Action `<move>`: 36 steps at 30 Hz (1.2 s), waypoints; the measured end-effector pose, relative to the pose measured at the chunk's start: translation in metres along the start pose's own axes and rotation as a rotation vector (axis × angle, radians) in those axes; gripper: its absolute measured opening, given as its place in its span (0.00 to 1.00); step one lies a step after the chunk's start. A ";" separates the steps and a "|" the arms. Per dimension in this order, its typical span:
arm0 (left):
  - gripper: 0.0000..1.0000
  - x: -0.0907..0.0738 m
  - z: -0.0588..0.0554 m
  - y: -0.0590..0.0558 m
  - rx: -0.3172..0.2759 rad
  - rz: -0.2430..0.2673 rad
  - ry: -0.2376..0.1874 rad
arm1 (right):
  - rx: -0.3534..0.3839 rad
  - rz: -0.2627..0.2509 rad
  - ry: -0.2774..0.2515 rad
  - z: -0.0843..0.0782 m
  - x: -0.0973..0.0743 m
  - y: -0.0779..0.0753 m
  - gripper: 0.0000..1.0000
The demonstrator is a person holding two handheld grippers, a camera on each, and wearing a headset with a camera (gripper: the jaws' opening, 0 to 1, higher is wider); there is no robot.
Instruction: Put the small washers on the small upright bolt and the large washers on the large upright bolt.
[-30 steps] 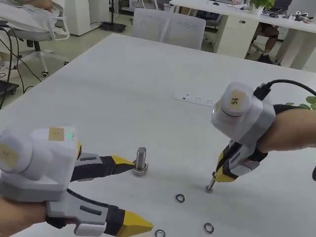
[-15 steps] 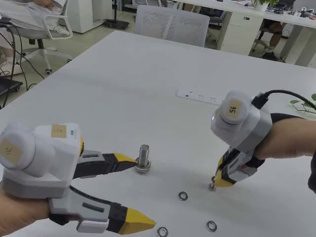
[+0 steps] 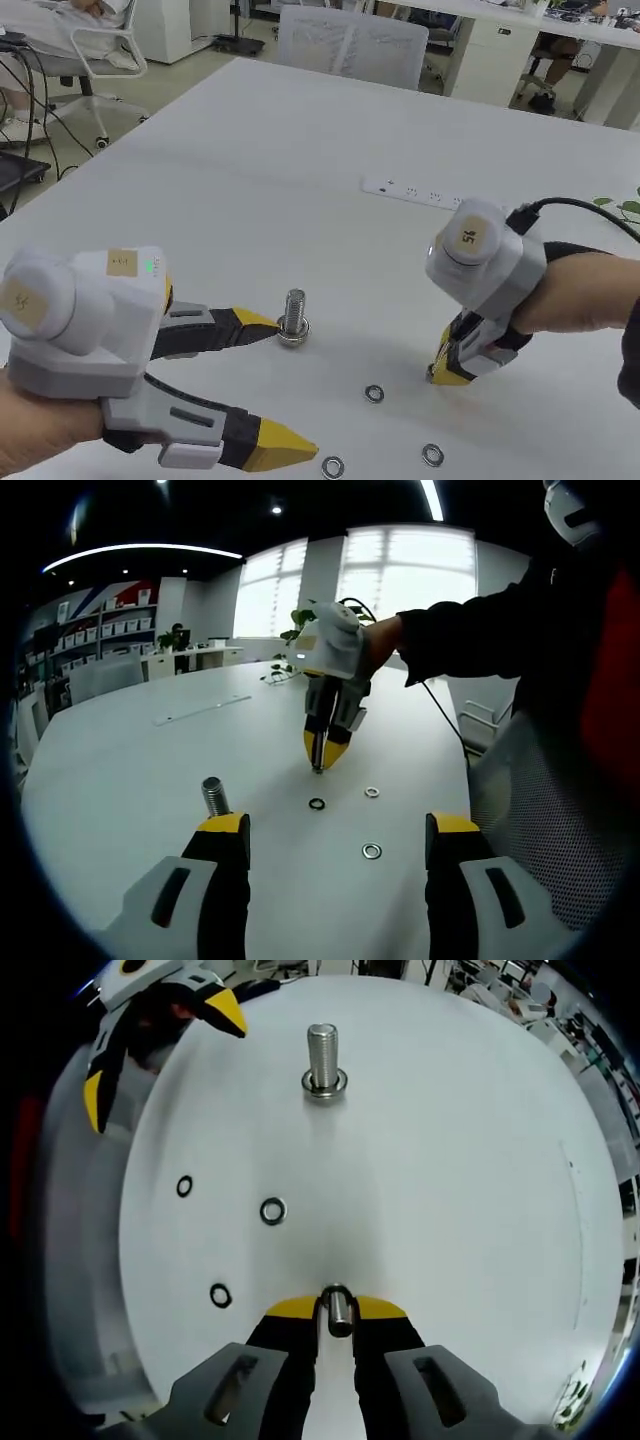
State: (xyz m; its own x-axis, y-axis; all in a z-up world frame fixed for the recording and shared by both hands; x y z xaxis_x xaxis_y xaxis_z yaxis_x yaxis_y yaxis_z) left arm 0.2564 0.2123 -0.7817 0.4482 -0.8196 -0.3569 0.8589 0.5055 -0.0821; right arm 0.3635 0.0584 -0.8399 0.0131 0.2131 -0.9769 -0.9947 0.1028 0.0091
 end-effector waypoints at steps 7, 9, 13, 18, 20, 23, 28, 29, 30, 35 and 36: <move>0.71 0.000 0.000 0.000 0.000 -0.001 0.001 | -0.002 -0.001 0.001 0.001 0.000 0.000 0.14; 0.71 0.000 0.000 0.000 0.000 0.000 0.001 | -0.002 -0.001 0.002 0.001 0.001 0.000 0.14; 0.71 0.000 0.000 0.001 -0.001 0.001 0.000 | -0.002 0.001 0.005 0.000 0.002 0.001 0.15; 0.71 0.000 0.001 0.001 -0.001 -0.001 -0.001 | 0.002 0.002 0.005 0.000 0.001 0.001 0.17; 0.71 0.000 0.001 0.001 0.000 -0.001 -0.001 | 0.003 -0.001 0.003 0.000 0.001 0.000 0.18; 0.71 0.000 0.001 0.001 0.000 -0.003 0.000 | 0.004 -0.003 0.005 -0.001 0.000 0.000 0.20; 0.71 0.000 0.001 0.001 -0.001 -0.004 -0.001 | 0.009 0.003 -0.012 0.001 -0.003 0.002 0.28; 0.71 0.000 0.001 0.001 0.000 -0.005 -0.002 | 0.010 0.003 -0.016 0.002 -0.003 0.002 0.28; 0.71 0.000 0.001 0.001 0.000 -0.005 -0.002 | 0.011 0.005 -0.020 0.003 -0.004 0.002 0.30; 0.71 0.000 0.002 0.001 0.002 -0.002 -0.007 | 0.001 -0.003 -0.038 0.008 -0.010 0.003 0.34; 0.71 -0.001 0.002 0.001 0.003 -0.002 -0.008 | 0.000 -0.003 -0.042 0.010 -0.011 0.003 0.34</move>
State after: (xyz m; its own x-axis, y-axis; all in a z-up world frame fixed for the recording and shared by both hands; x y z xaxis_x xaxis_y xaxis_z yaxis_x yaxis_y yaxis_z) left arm 0.2574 0.2127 -0.7798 0.4489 -0.8225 -0.3493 0.8602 0.5035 -0.0802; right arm 0.3610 0.0661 -0.8269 0.0206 0.2536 -0.9671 -0.9946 0.1036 0.0059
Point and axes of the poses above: the centre of the closed fingertips' face, and the gripper's own axes: x roughly forward along the fingers, y roughly to its left, z roughly out of its top, the point moved 3 cm from there along -x, roughly backward along the fingers, and after that the axes turned 3 degrees about x, right-handed, at the moved point
